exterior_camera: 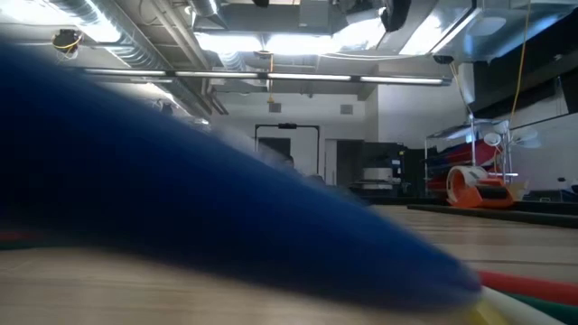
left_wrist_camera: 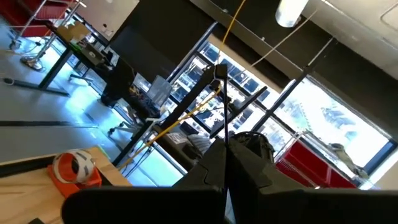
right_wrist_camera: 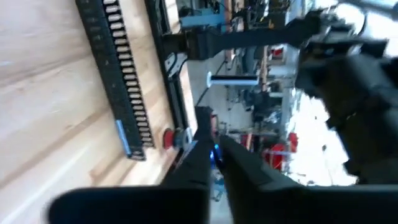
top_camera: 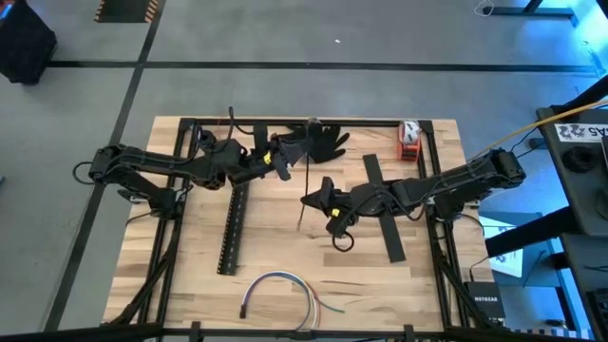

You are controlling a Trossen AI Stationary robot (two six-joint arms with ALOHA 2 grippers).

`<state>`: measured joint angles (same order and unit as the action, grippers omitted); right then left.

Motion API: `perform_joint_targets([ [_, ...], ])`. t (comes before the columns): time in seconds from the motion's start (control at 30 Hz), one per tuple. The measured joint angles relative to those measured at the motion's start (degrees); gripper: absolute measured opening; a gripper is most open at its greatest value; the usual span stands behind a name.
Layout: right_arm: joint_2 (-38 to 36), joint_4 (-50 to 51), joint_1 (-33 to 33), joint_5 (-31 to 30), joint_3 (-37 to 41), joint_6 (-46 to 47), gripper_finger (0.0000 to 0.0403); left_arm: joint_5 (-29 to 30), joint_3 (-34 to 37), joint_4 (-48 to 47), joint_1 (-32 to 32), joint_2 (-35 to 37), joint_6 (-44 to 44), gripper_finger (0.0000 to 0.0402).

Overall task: Ziptie cables
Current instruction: Wrap the cable wires together using the black zip tie

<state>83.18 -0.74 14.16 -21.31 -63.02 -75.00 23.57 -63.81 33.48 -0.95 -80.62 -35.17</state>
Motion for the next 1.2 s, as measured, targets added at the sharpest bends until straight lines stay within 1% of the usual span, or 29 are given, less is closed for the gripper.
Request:
perform_joint_targets([
  [0.1, 0.0, 0.1, -0.9, 1.5, 0.0, 5.0, 0.0011, -0.1, 0.0, 0.1, 0.2, 0.0, 4.0, 0.0],
  [0.17, -0.3, 0.4, -1.8, 2.5, 0.0, 8.7, 0.0006, -0.1, 0.0, 0.0, 0.6, 0.0, 8.3, 0.0],
  [0.27, -1.1, 0.3, -3.9, 7.6, 0.0, 15.0, 0.0003, -0.1, 0.0, 0.0, 1.4, 0.0, 17.6, 0.0],
  [0.4, -2.6, -0.6, -7.5, 16.9, 0.0, 26.4, 0.0001, 0.0, 0.0, 0.2, 2.0, 0.0, 31.4, 0.0],
  [0.57, -5.6, -5.2, -13.3, 30.1, 0.0, 44.1, 0.0001, 0.2, 0.0, 0.4, 2.2, 0.8, 47.9, 0.0],
  [0.7, -7.8, -9.1, -17.4, 36.2, 0.0, 64.0, 0.0001, 0.2, 0.0, 0.1, 1.8, 1.7, 55.5, 0.0],
  [0.83, -10.0, -14.0, -18.9, 38.1, 0.0, 83.8, 0.0, 0.1, 0.0, 0.0, 0.9, 3.5, 61.6, 0.0],
  [0.93, -10.8, -16.8, -18.8, 38.5, 0.0, 94.8, 0.0, 0.1, 0.0, -0.3, 0.1, 4.5, 65.9, 0.0],
  [1.1, -10.7, -19.0, -17.7, 38.9, 0.0, 106.3, 0.0, 0.0, 0.0, -1.0, -0.3, 4.6, 67.3, 0.0],
  [1.2, -9.9, -18.2, -16.2, 38.5, -0.1, 109.5, 0.0, 0.1, 0.0, -3.0, -0.1, 4.6, 67.2, 0.0],
])
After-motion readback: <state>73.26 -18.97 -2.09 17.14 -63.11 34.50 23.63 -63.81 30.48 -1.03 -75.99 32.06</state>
